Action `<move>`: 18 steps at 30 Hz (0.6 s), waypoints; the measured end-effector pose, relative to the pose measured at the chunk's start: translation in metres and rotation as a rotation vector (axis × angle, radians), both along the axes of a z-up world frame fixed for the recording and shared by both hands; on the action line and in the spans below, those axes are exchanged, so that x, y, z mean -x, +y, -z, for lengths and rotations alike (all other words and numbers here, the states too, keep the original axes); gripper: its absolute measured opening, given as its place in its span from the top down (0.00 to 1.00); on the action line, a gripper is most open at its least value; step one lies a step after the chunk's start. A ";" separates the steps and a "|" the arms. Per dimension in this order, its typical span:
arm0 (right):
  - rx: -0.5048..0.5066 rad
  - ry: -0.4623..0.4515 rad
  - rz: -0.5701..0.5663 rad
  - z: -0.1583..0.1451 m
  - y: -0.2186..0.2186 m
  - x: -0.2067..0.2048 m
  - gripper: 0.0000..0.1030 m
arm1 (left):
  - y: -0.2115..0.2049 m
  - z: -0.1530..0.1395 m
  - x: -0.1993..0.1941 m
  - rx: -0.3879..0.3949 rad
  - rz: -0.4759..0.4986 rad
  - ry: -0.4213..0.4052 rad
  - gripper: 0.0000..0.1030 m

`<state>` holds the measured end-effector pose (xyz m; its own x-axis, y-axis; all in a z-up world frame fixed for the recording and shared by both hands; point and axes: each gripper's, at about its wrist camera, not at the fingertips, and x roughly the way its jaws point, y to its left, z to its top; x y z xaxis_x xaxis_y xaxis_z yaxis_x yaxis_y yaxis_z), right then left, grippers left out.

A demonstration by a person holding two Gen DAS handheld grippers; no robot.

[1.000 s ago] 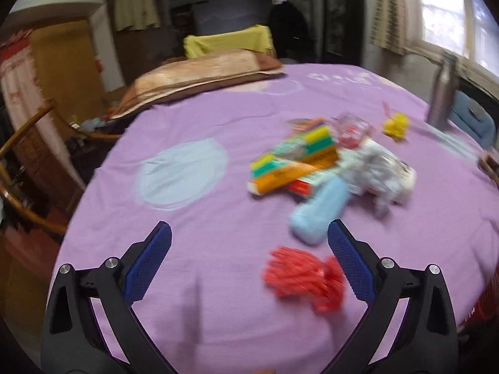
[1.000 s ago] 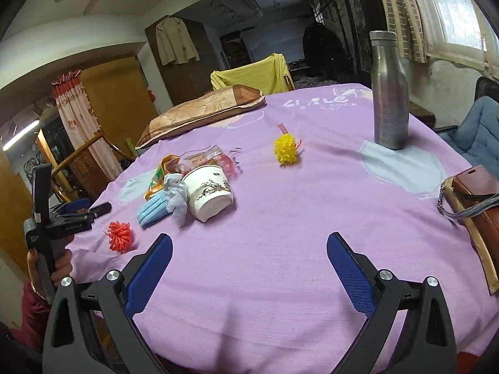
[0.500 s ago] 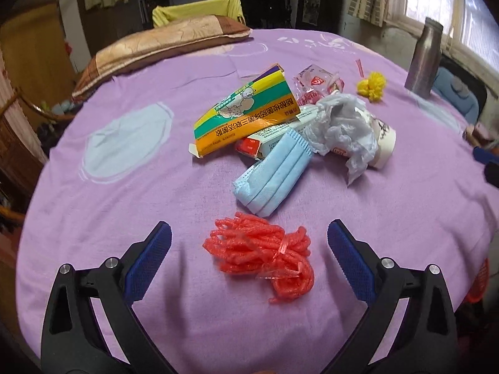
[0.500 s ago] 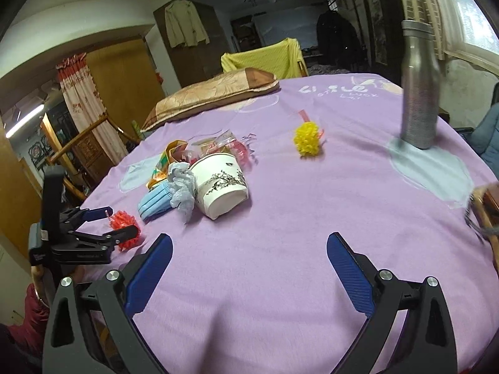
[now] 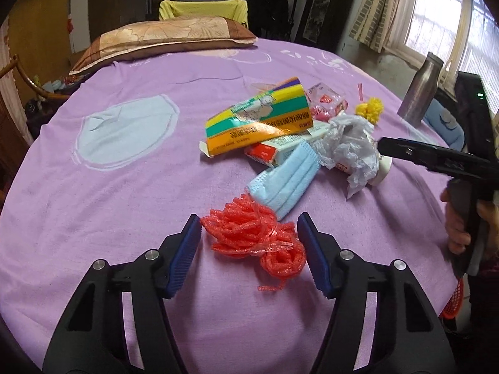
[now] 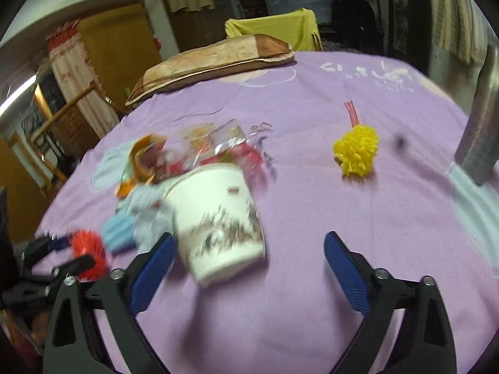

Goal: Collect trash
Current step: 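Grasp the red plastic string with the left tool while the right tool grasps the paper cup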

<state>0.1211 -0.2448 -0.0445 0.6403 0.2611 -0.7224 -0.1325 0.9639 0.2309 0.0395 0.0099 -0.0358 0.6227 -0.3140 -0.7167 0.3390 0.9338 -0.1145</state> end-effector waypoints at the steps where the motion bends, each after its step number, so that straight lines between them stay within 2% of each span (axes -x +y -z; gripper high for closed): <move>1: -0.035 0.016 0.003 0.003 -0.002 -0.007 0.15 | 0.002 0.000 0.000 0.008 0.000 0.000 0.39; 3: -0.084 0.050 -0.017 0.010 0.004 -0.017 0.16 | 0.004 0.001 -0.001 0.019 0.005 0.009 0.39; 5: -0.058 0.078 -0.075 0.015 0.022 -0.021 0.17 | 0.003 0.002 -0.001 0.012 0.013 0.013 0.39; 7: -0.003 0.056 -0.118 0.012 0.038 -0.017 0.33 | 0.000 0.001 0.002 0.001 0.018 0.000 0.39; 10: 0.045 -0.020 -0.128 0.000 0.047 -0.002 0.49 | -0.004 0.001 0.005 -0.015 0.022 -0.012 0.39; 12: 0.035 -0.071 -0.133 -0.014 0.044 0.017 0.71 | -0.004 -0.001 0.007 -0.004 0.026 -0.010 0.39; 13: 0.021 -0.081 -0.131 -0.019 0.039 0.023 0.76 | -0.004 -0.002 0.008 0.004 0.029 -0.010 0.39; 15: 0.032 -0.112 -0.111 -0.032 0.033 0.037 0.96 | -0.004 -0.006 0.013 0.020 0.039 -0.021 0.39; 17: 0.083 -0.116 -0.122 -0.037 0.031 0.043 0.92 | -0.007 -0.011 0.019 0.021 0.045 -0.041 0.39; 18: 0.087 -0.086 -0.149 -0.033 0.033 0.042 0.89 | -0.009 -0.013 0.021 0.021 0.049 -0.045 0.39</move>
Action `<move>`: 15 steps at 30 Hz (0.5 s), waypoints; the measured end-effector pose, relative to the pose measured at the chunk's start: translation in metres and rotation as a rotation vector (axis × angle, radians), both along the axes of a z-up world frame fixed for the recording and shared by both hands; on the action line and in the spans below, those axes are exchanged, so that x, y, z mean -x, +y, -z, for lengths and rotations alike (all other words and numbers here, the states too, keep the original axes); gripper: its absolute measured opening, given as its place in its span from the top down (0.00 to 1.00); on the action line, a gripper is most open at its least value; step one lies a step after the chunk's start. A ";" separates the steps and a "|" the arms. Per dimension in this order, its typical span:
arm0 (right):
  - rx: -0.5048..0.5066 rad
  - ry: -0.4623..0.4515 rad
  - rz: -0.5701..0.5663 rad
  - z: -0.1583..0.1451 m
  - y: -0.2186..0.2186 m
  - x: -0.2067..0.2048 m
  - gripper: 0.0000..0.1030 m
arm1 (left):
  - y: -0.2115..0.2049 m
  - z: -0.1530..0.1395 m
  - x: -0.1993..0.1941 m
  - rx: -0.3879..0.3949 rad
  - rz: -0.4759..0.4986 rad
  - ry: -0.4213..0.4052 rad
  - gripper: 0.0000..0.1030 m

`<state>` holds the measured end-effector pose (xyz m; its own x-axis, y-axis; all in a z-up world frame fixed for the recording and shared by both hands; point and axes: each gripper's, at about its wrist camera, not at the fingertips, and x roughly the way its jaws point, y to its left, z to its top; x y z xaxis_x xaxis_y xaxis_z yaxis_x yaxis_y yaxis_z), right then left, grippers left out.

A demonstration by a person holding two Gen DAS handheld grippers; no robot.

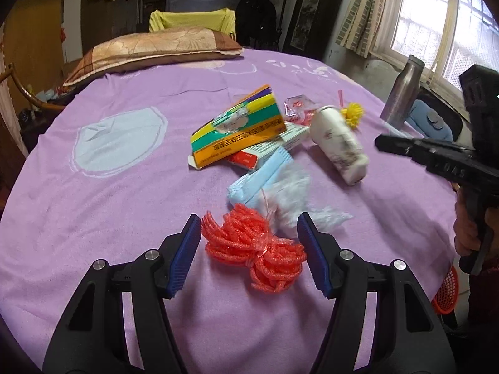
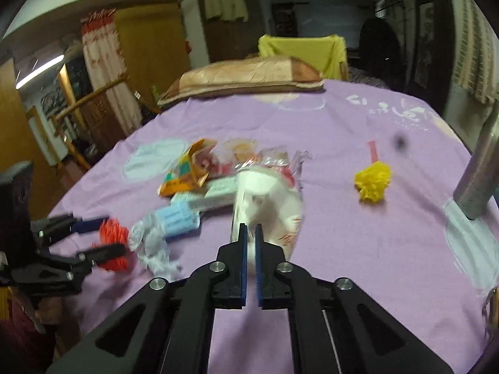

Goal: Collect trash
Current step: 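Grasp the red plastic string with the left tool while the right tool grasps the paper cup, then lift the string and cup and carry both over the red wastebasket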

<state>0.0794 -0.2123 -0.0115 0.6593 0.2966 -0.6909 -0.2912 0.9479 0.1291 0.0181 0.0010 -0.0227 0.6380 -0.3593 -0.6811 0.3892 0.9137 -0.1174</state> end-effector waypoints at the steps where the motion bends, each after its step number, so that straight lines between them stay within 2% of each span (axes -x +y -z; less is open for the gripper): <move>1: -0.004 0.015 -0.003 0.002 -0.002 0.000 0.79 | -0.001 0.000 0.002 0.000 0.000 -0.001 0.39; 2: -0.013 0.025 0.007 0.005 -0.004 -0.002 0.46 | -0.002 -0.001 0.004 0.000 -0.001 -0.001 0.39; 3: -0.019 0.014 0.035 0.007 -0.006 -0.002 0.26 | -0.003 -0.001 0.005 -0.002 -0.002 -0.002 0.39; 5: -0.003 -0.014 0.075 0.007 -0.009 -0.002 0.25 | -0.004 0.000 0.008 -0.011 -0.009 -0.006 0.39; 7: -0.016 0.000 0.081 0.009 -0.011 -0.007 0.25 | -0.003 0.001 0.008 -0.017 -0.014 -0.007 0.39; 12: -0.082 0.088 0.121 0.026 -0.011 -0.036 0.05 | 0.000 0.006 0.003 -0.009 -0.024 0.010 0.39; 15: -0.143 0.172 0.118 0.043 -0.007 -0.055 0.06 | 0.001 0.013 -0.002 -0.017 -0.027 0.041 0.39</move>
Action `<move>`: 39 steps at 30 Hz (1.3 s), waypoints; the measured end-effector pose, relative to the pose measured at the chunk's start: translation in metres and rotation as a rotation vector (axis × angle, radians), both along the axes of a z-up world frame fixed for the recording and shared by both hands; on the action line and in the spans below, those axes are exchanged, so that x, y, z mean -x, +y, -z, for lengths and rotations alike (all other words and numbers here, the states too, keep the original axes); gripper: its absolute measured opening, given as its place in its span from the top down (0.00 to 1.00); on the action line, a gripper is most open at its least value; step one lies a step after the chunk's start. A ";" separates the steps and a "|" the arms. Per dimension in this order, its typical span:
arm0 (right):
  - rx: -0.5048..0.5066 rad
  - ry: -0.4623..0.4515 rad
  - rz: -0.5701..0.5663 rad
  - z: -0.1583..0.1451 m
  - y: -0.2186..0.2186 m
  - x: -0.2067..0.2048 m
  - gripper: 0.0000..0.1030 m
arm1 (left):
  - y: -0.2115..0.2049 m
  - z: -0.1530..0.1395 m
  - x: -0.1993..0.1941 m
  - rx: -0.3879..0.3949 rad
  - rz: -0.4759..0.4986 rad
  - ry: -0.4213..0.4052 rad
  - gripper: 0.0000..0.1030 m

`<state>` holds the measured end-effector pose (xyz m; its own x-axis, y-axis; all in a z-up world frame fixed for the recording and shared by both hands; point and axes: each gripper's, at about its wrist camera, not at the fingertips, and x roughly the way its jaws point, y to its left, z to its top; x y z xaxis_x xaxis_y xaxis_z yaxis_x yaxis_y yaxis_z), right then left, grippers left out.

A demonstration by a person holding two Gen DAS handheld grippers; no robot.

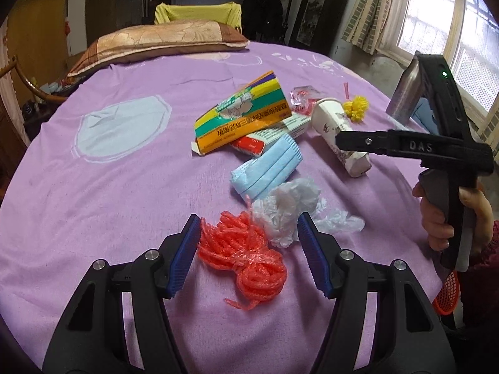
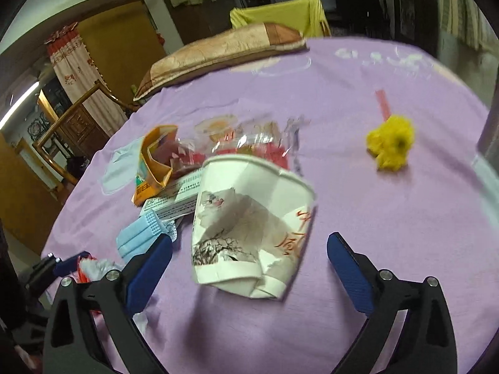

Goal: Collect trash
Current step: 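Lift the string and cup and carry both over the red wastebasket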

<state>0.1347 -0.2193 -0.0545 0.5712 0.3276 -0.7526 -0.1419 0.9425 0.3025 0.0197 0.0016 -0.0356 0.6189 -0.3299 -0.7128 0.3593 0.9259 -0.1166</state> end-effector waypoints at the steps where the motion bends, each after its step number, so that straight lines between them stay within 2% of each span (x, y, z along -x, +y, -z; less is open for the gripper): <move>1: -0.018 0.010 -0.003 0.004 0.001 -0.002 0.12 | -0.001 0.002 -0.001 -0.008 0.001 0.006 0.39; 2: -0.036 0.020 -0.008 0.008 0.001 -0.004 0.30 | -0.001 0.004 -0.001 -0.013 0.001 0.009 0.39; 3: -0.051 0.024 -0.015 0.010 0.001 -0.005 0.31 | -0.001 0.005 -0.002 -0.018 -0.001 0.011 0.39; 5: -0.082 -0.035 0.003 0.000 -0.006 0.006 0.32 | 0.000 0.005 -0.001 -0.012 0.001 0.010 0.42; 6: -0.072 -0.058 0.006 -0.004 -0.006 0.011 0.32 | 0.001 0.005 0.000 -0.004 0.004 0.008 0.51; 7: -0.063 -0.090 0.008 -0.011 -0.008 0.019 0.32 | 0.004 0.003 0.002 0.007 0.008 0.009 0.56; 11: -0.036 -0.199 0.009 -0.040 -0.014 0.056 0.32 | 0.009 -0.014 0.013 0.040 0.011 -0.025 0.56; 16: -0.031 -0.287 0.026 -0.065 -0.031 0.096 0.31 | -0.001 -0.034 0.030 0.027 0.030 -0.089 0.56; 17: -0.031 -0.297 0.030 -0.068 -0.035 0.103 0.31 | -0.004 -0.034 0.033 0.014 0.038 -0.084 0.55; 18: -0.029 -0.306 0.032 -0.070 -0.039 0.110 0.31 | -0.006 -0.032 0.034 0.000 0.036 -0.076 0.46; 19: -0.029 -0.311 0.035 -0.072 -0.041 0.113 0.31 | -0.006 -0.028 0.036 -0.015 0.022 -0.067 0.31; 21: -0.035 -0.320 0.040 -0.073 -0.047 0.126 0.31 | -0.003 -0.022 0.038 -0.044 -0.035 -0.075 0.19; 26: -0.042 -0.328 0.047 -0.072 -0.058 0.145 0.31 | 0.005 -0.005 0.027 -0.065 -0.079 -0.040 0.19; 27: -0.043 -0.328 0.050 -0.071 -0.059 0.147 0.31 | 0.003 -0.001 0.023 -0.072 -0.076 -0.026 0.22; 28: -0.045 -0.327 0.055 -0.070 -0.062 0.148 0.31 | 0.000 0.004 0.019 -0.084 -0.068 -0.013 0.42; 29: -0.047 -0.327 0.064 -0.070 -0.065 0.151 0.31 | -0.004 0.010 0.016 -0.097 -0.052 0.006 0.53; 31: -0.046 -0.333 0.081 -0.070 -0.070 0.157 0.31 | -0.003 0.012 0.015 -0.077 -0.036 0.022 0.66; 33: -0.047 -0.342 0.094 -0.073 -0.074 0.165 0.31 | 0.000 0.003 0.025 -0.067 -0.038 -0.011 0.66; 39: -0.035 -0.383 0.122 -0.084 -0.084 0.189 0.31 | -0.002 -0.048 0.061 -0.030 0.004 -0.150 0.66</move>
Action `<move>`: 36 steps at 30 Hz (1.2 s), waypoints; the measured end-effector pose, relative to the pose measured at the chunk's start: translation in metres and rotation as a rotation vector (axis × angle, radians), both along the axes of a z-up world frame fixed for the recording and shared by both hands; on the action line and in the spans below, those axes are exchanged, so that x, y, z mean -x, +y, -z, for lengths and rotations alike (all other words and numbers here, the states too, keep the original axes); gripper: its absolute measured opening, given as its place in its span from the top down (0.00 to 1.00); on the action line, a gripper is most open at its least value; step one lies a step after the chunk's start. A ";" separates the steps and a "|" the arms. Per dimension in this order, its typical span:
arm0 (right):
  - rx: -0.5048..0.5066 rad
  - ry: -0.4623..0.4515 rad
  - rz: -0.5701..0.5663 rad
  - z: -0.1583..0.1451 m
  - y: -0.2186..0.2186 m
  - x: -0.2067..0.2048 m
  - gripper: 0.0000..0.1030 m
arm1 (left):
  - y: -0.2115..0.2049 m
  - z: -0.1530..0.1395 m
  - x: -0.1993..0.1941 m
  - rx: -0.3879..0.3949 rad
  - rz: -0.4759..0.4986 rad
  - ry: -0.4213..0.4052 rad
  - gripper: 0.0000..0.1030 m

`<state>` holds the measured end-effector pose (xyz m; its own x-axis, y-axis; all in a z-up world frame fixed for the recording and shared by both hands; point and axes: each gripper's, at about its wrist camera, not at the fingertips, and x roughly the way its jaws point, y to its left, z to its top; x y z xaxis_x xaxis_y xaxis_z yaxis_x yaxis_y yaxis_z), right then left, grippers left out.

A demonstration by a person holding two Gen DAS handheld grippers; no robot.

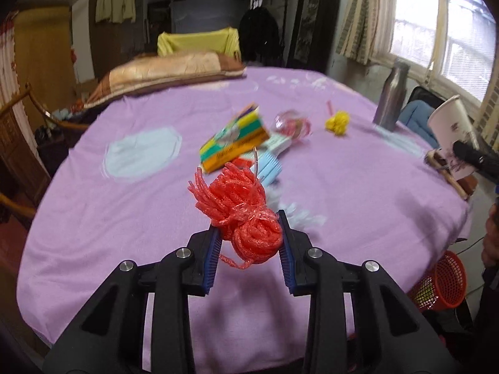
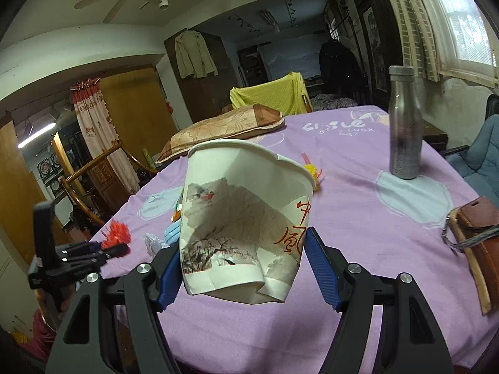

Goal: Collect trash
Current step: 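Lift the string and cup and carry both over the red wastebasket, then open both tools to drop the string and cup into the wastebasket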

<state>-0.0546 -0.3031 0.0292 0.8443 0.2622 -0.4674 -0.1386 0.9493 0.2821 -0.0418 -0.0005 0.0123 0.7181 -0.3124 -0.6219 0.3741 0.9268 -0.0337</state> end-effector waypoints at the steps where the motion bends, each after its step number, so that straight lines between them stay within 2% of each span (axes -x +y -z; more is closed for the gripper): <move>1: 0.007 -0.010 0.013 -0.003 -0.004 0.008 0.31 | -0.006 -0.008 0.005 0.006 0.022 -0.020 0.66; 9: 0.042 -0.041 0.145 -0.012 -0.046 0.075 0.31 | -0.078 -0.035 0.030 0.041 0.224 -0.075 0.66; 13: 0.069 -0.033 0.280 -0.012 -0.083 0.129 0.31 | -0.133 -0.044 0.050 0.061 0.374 -0.089 0.66; 17: 0.074 0.003 0.403 -0.003 -0.119 0.177 0.31 | -0.187 -0.042 0.072 0.067 0.516 -0.064 0.66; 21: 0.078 0.067 0.552 0.020 -0.160 0.226 0.31 | -0.248 -0.034 0.099 0.051 0.663 -0.023 0.66; 26: 0.020 0.152 0.685 0.064 -0.207 0.271 0.31 | -0.311 -0.019 0.127 0.010 0.798 0.026 0.66; 30: -0.062 0.262 0.717 0.115 -0.238 0.282 0.30 | -0.352 -0.006 0.147 -0.023 0.876 0.063 0.66; 33: -0.112 0.352 0.739 0.148 -0.254 0.279 0.23 | -0.377 0.005 0.158 -0.047 0.913 0.085 0.66; 36: -0.175 0.340 0.748 0.154 -0.267 0.289 0.23 | -0.403 0.016 0.168 -0.079 0.948 0.109 0.66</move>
